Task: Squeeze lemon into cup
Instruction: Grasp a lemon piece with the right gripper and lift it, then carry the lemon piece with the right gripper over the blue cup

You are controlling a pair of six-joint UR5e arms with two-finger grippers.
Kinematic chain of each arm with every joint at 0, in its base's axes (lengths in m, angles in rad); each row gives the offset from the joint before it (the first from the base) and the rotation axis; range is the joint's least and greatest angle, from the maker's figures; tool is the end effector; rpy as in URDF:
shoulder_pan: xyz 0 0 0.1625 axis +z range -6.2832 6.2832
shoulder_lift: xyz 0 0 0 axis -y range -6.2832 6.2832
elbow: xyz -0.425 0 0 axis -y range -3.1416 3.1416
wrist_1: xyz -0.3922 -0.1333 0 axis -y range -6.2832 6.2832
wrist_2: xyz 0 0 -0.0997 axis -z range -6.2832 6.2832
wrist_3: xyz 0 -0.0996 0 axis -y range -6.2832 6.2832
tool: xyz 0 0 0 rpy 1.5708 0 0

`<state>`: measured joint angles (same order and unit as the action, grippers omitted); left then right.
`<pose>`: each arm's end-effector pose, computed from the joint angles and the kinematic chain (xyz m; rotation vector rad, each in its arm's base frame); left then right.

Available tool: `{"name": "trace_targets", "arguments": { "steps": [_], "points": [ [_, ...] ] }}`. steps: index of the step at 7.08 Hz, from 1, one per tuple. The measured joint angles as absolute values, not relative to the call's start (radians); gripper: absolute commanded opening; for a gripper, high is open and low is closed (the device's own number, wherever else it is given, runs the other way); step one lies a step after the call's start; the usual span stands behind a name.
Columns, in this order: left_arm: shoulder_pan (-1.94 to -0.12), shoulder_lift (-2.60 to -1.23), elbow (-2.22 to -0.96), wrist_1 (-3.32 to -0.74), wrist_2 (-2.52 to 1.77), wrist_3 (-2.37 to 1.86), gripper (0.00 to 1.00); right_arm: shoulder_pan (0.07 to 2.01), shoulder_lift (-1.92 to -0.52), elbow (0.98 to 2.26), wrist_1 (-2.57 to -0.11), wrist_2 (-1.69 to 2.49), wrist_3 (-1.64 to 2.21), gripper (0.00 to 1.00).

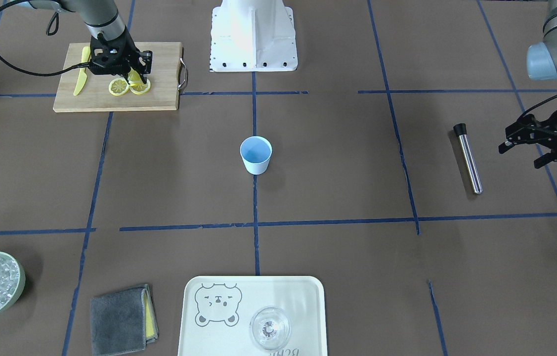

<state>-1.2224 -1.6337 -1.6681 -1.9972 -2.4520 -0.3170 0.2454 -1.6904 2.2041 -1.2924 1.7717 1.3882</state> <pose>0.1286 -0.5193 0.5217 0.2386 0.9878 0.2869 -0.3899 -0.2146 0.3893 -0.0183 -0.8116 -0.0202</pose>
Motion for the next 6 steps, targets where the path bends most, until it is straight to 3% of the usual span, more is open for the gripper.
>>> {"name": "trace_targets", "arguments": {
  "steps": [3, 6],
  "points": [
    [-1.223, -1.634, -1.677, -1.997, -2.456, -0.319, 1.0, 0.351, -1.625, 2.245, -1.292, 1.803, 1.388, 0.11],
    [-1.223, -1.634, -1.674, -1.997, -2.456, -0.314, 1.0, 0.479, -1.379, 2.164, -1.387, 1.875, 1.391, 0.11]
  ]
}}
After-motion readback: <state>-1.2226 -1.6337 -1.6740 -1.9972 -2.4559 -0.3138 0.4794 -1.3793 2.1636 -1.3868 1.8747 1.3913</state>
